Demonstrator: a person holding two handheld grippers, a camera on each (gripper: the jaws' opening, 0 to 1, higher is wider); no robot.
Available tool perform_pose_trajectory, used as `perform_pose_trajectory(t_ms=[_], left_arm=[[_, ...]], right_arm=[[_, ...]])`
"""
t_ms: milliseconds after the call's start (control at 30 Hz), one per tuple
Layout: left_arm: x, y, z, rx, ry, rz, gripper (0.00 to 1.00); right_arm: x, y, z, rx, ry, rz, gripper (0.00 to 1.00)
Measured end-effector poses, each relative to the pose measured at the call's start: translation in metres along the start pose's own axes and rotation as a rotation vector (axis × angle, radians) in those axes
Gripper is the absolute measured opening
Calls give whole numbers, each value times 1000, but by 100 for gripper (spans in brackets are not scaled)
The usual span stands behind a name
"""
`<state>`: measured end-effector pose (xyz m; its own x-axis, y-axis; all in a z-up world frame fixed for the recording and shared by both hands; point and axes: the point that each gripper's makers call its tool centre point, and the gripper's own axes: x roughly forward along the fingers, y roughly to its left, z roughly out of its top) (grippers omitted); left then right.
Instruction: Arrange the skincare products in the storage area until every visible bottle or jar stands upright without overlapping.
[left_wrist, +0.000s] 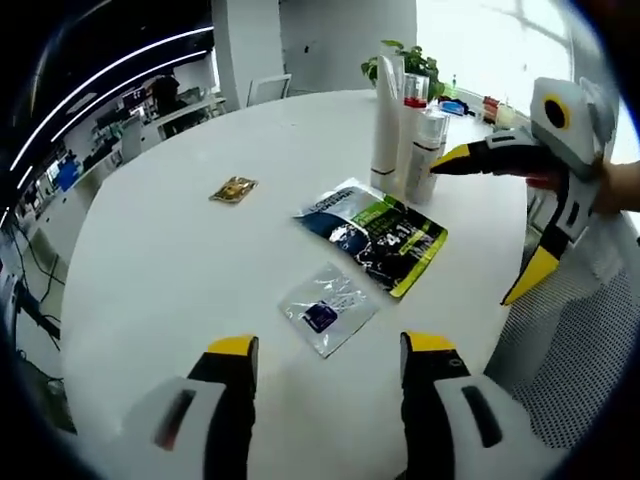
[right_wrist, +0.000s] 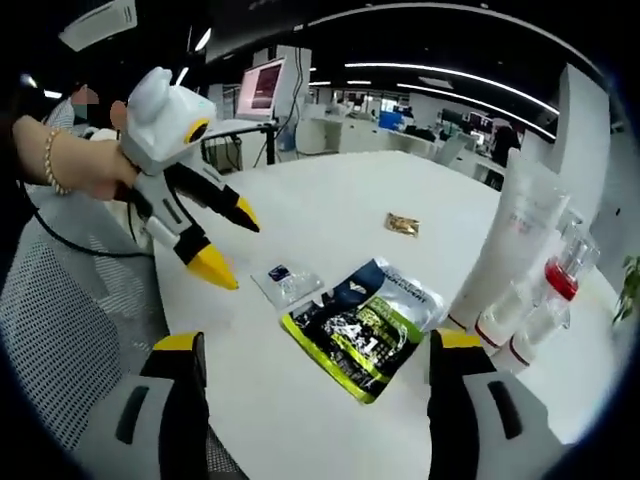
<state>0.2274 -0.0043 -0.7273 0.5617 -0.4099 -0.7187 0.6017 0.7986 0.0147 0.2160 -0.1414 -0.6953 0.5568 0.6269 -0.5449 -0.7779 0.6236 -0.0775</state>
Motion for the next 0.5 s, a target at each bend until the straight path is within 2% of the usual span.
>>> perform_pose_trajectory(t_ms=[267, 333, 500], left_arm=[[-18, 8, 7, -49, -29, 17, 70], [-20, 14, 4, -69, -34, 29, 75], [-34, 11, 1, -130, -39, 35, 81]], right_arm=[[-21, -13, 0, 64, -15, -53, 97], [-26, -18, 0, 87, -27, -73, 98], [-42, -30, 1, 135, -44, -114, 99]])
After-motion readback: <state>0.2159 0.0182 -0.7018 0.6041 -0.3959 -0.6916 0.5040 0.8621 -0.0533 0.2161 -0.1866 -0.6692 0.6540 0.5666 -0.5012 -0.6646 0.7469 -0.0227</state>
